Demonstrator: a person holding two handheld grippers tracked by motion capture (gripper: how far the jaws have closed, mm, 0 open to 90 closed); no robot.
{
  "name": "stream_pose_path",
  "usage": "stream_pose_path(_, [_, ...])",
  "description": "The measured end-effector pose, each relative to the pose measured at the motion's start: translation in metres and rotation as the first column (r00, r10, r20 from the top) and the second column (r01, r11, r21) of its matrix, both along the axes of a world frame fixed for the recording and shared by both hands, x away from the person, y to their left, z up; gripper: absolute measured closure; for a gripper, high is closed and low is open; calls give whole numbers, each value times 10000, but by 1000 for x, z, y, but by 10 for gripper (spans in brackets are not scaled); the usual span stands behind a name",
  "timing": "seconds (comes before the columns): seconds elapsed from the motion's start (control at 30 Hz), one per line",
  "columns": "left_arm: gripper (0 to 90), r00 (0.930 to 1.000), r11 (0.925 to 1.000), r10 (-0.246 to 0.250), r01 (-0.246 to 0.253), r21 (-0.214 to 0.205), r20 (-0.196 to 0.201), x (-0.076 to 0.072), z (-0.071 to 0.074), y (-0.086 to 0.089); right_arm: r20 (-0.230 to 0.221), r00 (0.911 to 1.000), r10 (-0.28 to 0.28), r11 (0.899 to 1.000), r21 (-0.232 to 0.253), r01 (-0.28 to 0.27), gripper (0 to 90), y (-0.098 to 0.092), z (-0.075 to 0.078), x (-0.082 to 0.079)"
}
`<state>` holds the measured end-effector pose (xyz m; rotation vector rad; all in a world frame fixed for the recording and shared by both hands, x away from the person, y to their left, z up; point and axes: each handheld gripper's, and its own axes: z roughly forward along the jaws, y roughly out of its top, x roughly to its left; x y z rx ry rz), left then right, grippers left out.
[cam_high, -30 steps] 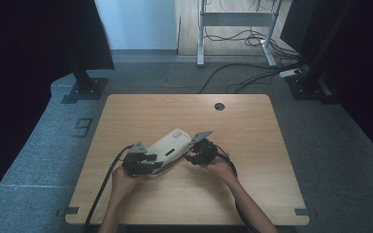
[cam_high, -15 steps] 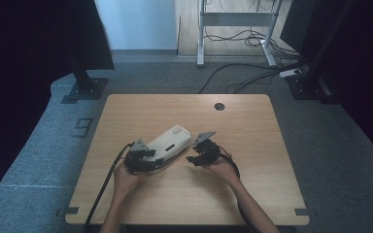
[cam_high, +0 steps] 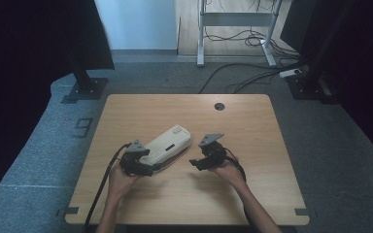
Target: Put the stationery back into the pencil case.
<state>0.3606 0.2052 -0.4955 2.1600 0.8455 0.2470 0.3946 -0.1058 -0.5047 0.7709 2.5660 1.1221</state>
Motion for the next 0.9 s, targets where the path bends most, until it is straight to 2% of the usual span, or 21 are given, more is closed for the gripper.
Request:
stream_pose_path(0.17, [145, 9999, 9999, -16, 13, 134, 169, -3, 2, 1, -12, 9998, -191, 9998, 7, 191, 176, -8, 0, -3])
stream_pose_path(0.2, [145, 9998, 10000, -8, 7, 70, 198, -4, 3, 2, -30, 9995, -326, 9995, -9, 326, 147, -13, 0, -5])
stream_pose_path(0.5, [128, 9993, 9999, 37, -31, -166, 369, -11, 8, 14, 44, 9979, -643, 9979, -4, 643, 124, -29, 1, -13])
stream_pose_path(0.63, [99, 9988, 9999, 98, -97, -29, 471, -14, 10, 18, 182, 9968, -781, 9969, -52, 782, 103, -37, 5, -18])
stream_pose_path(0.9, [32, 9987, 9990, 333, -344, 286, 381, -22, 9, 28, 485, 9925, -1118, 9936, -107, 1124, 55, -57, 13, -32])
